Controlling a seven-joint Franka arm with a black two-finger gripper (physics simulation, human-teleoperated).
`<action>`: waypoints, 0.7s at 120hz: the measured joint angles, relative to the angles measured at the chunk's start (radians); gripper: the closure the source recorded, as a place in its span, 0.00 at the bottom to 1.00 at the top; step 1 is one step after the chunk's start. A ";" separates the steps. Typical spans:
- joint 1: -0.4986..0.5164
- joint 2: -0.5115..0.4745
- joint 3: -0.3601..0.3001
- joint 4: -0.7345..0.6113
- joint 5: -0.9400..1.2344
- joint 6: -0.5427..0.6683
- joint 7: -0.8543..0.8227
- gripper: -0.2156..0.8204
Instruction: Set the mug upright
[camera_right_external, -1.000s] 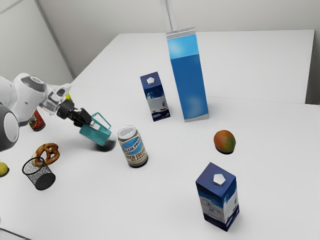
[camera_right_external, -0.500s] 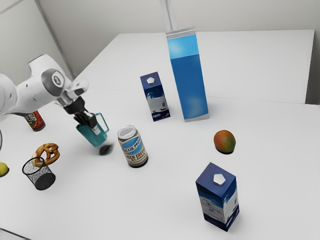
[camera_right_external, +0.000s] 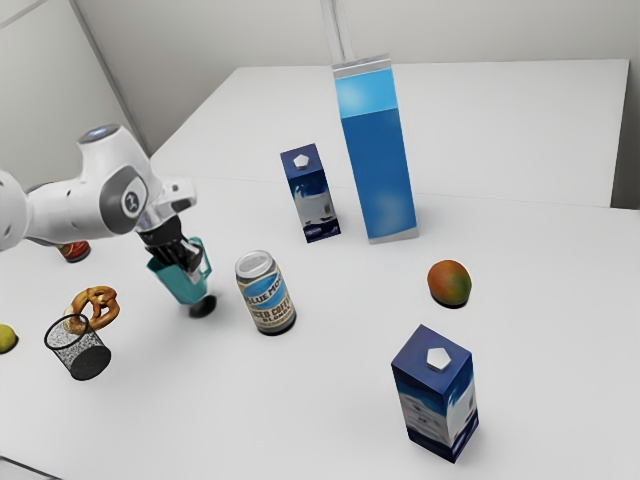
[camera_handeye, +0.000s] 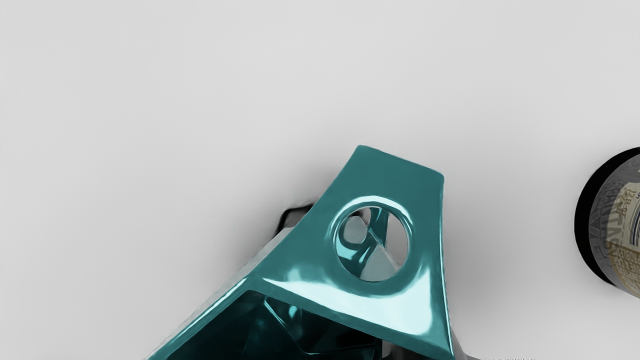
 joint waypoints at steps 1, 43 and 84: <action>-0.002 -0.001 0.001 -0.002 0.005 0.002 -0.006 0.96; -0.071 -0.036 0.025 -0.075 0.109 0.036 -0.227 0.96; -0.097 -0.033 0.030 -0.093 0.139 0.040 -0.373 0.96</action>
